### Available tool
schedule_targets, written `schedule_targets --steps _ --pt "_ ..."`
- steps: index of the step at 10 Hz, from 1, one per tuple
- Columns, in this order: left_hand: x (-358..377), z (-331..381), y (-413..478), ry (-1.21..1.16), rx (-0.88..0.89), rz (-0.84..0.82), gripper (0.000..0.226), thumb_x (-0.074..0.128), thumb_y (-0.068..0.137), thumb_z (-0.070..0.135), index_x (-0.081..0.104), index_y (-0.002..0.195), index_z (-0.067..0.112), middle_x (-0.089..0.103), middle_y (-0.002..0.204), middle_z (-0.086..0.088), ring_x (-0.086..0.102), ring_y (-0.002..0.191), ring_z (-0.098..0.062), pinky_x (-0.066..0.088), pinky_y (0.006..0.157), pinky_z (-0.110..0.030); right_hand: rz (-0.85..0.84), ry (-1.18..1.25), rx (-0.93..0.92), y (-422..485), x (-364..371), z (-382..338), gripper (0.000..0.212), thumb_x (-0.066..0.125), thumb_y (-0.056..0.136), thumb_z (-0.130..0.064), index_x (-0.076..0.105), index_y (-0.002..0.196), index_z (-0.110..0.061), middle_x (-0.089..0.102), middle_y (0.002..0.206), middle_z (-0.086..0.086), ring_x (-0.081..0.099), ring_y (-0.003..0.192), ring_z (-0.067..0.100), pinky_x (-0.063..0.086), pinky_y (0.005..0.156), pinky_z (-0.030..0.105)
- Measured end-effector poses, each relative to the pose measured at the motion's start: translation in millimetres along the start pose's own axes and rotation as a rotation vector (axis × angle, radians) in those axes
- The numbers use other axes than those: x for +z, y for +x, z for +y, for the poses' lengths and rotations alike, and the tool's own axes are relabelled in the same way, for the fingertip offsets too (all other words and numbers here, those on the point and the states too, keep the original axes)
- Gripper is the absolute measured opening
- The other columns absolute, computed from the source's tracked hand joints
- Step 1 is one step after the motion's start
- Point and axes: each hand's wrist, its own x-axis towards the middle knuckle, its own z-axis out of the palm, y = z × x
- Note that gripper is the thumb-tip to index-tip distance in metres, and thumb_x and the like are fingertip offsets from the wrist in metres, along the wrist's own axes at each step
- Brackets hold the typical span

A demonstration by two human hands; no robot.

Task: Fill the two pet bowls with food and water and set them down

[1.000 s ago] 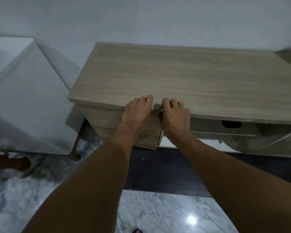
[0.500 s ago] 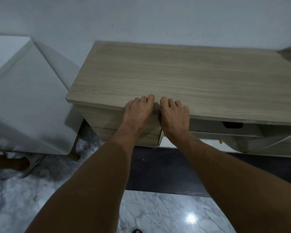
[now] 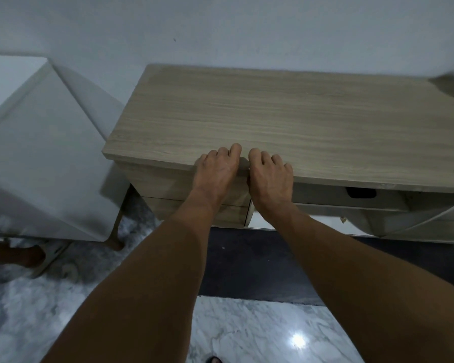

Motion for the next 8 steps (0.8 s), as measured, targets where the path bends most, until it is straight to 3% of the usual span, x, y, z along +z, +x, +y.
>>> schedule_targets --steps 1,4,5,7,8 --pt "-0.9 -0.7 -3.9 -0.018 0.015 0.020 0.034 0.058 0.086 0.003 0.043 0.115 0.014 0.058 0.098 -0.007 0.051 0.081 -0.022 0.032 0.069 -0.032 -0.016 0.014 0.001 0.3 -2.0 1.4 0.037 0.058 0.088 -0.006 0.044 0.121 -0.013 0.060 0.108 0.007 0.054 0.097 0.028 0.033 0.072 0.037" --pt "-19.8 5.1 -20.3 -0.088 0.005 -0.004 0.027 0.047 0.092 0.005 0.046 0.119 0.012 0.054 0.111 -0.009 0.050 0.099 -0.025 0.037 0.079 -0.032 -0.127 0.137 -0.046 -2.5 -15.9 11.3 0.037 0.062 0.086 -0.008 0.045 0.118 -0.015 0.057 0.117 0.007 0.051 0.104 0.028 0.039 0.082 0.038" --pt "-28.5 11.4 -26.7 -0.071 -0.053 -0.089 0.035 0.050 0.091 0.005 0.044 0.125 0.013 0.052 0.118 -0.010 0.049 0.106 -0.026 0.040 0.087 -0.035 -0.214 0.206 -0.081 -5.1 -26.1 16.0 0.037 0.063 0.083 -0.007 0.046 0.115 -0.015 0.054 0.118 0.007 0.048 0.104 0.027 0.042 0.086 0.038" --pt "-51.6 26.8 -46.9 -0.042 -0.088 -0.225 0.062 0.054 0.090 0.005 0.027 0.145 0.015 0.044 0.133 -0.015 0.046 0.119 -0.031 0.041 0.095 -0.042 -0.452 0.261 -0.116 -15.6 -47.7 23.4 0.061 0.065 0.084 -0.013 0.042 0.141 -0.015 0.045 0.130 0.009 0.045 0.117 0.030 0.044 0.100 0.045" --pt "-66.3 38.2 -65.8 -0.077 -0.120 -0.323 0.071 0.054 0.090 0.004 0.019 0.151 0.016 0.039 0.139 -0.016 0.042 0.125 -0.033 0.037 0.102 -0.045 -0.449 0.258 -0.104 -23.8 -49.1 30.4 0.041 0.062 0.085 -0.011 0.058 0.126 -0.009 0.053 0.124 0.012 0.053 0.110 0.031 0.048 0.096 0.040"
